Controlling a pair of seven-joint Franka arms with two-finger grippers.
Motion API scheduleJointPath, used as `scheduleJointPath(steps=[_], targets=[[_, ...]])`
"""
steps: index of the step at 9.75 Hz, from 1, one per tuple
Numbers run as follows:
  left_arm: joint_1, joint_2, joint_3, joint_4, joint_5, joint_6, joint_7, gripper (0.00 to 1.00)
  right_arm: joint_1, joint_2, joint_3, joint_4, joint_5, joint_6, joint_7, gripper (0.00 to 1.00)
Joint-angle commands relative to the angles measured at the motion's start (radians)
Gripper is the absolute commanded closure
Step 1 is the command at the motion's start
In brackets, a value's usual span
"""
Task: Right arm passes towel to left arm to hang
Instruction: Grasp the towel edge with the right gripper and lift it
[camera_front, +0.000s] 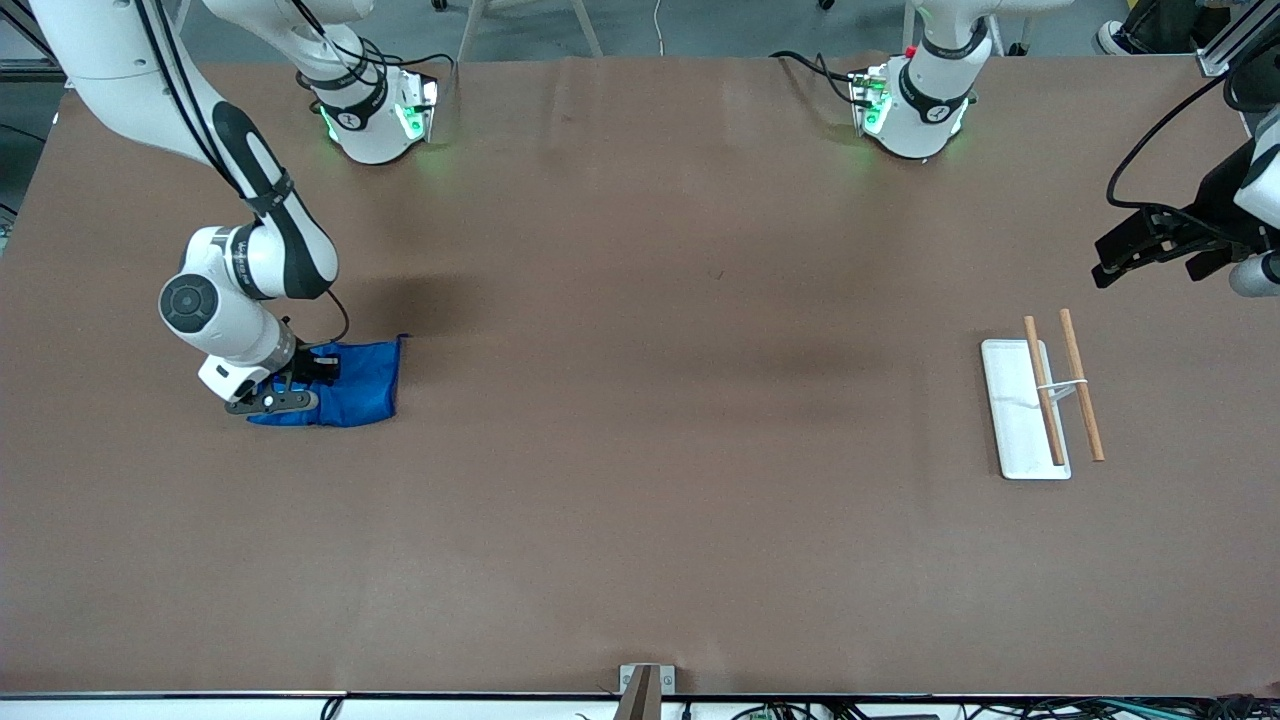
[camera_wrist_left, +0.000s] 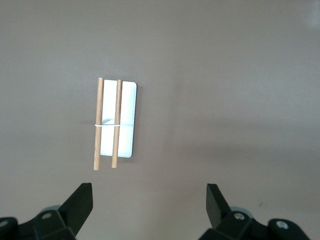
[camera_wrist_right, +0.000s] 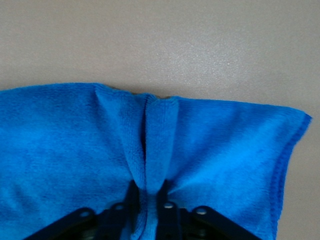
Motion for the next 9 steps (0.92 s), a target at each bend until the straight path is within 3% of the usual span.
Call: scheduleJointPath(steps=[1, 3, 5, 7, 9], targets=[[-0.004, 0.018, 0.003, -0.019, 0.009, 0.008, 0.006, 0.0, -0.014, -0.051, 0.047, 0.07, 0.057, -0.209, 0.003, 0.99], [-0.004, 0.024, 0.003, -0.018, 0.011, 0.011, 0.008, 0.0, -0.009, -0.062, 0.095, 0.265, 0.138, -0.488, 0.027, 0.99], [-0.004, 0.024, 0.003, -0.018, 0.011, 0.012, 0.009, 0.0, -0.006, -0.064, 0.196, 0.4, 0.158, -0.63, 0.133, 0.99], [-0.004, 0.025, 0.002, -0.016, 0.011, 0.012, 0.011, 0.0, -0.006, -0.061, 0.343, 0.469, 0.175, -0.631, 0.278, 0.99], [-0.005, 0.022, 0.002, -0.018, 0.003, 0.011, 0.011, 0.0, -0.003, -0.051, 0.481, 0.545, 0.337, -0.594, 0.371, 0.99]])
